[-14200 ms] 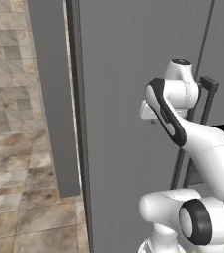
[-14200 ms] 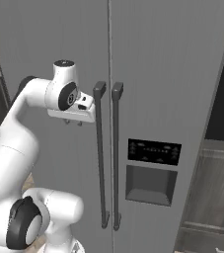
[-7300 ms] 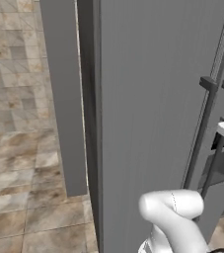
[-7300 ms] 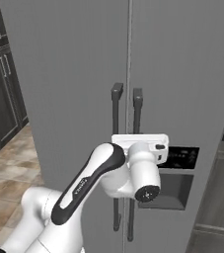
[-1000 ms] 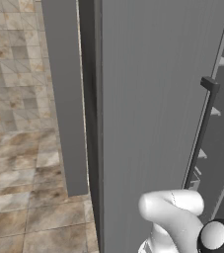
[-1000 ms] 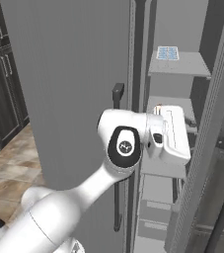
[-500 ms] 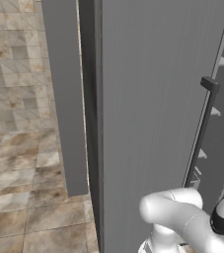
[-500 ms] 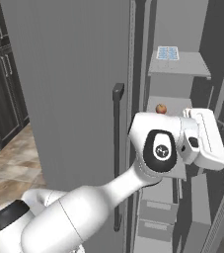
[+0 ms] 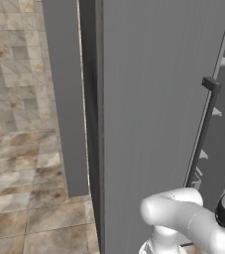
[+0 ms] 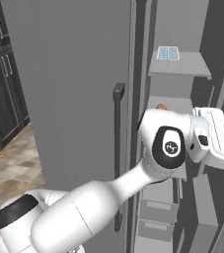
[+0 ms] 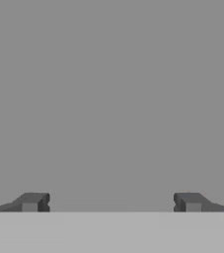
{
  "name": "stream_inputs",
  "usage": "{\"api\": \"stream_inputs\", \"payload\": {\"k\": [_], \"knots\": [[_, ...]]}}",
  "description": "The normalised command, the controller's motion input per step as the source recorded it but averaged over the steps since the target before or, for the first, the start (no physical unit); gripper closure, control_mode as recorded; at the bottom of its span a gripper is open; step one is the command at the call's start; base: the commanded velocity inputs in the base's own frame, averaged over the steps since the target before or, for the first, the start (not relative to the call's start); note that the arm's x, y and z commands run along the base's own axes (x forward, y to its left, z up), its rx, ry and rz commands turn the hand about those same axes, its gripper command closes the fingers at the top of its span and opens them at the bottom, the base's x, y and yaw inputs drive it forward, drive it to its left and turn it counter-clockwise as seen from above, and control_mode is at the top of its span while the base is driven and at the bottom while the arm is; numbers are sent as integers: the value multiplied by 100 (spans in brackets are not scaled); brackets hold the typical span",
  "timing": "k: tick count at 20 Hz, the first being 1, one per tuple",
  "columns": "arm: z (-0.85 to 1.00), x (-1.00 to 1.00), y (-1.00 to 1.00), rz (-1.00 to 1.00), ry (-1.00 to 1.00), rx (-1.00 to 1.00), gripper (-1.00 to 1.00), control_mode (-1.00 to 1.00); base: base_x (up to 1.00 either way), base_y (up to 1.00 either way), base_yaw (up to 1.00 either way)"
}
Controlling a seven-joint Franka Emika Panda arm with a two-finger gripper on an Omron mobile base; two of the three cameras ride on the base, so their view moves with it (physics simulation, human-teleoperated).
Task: Open the freezer door, pick up the ice cube tray from the freezer, and place it on the dining counter.
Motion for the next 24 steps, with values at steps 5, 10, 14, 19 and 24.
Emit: {"api": "stream_inputs", "payload": {"k": [5,10,14,19,24], "knots": [[0,-36,69,4,5,-2,-100,-100,0,0,0],[5,-19,100,12,7,-3,-100,-100,0,0,0],[15,0,100,17,12,0,-100,-100,0,0,0],[23,0,100,26,20,0,-100,-100,0,0,0],[18,0,100,33,28,1,-100,-100,0,0,0]]}}
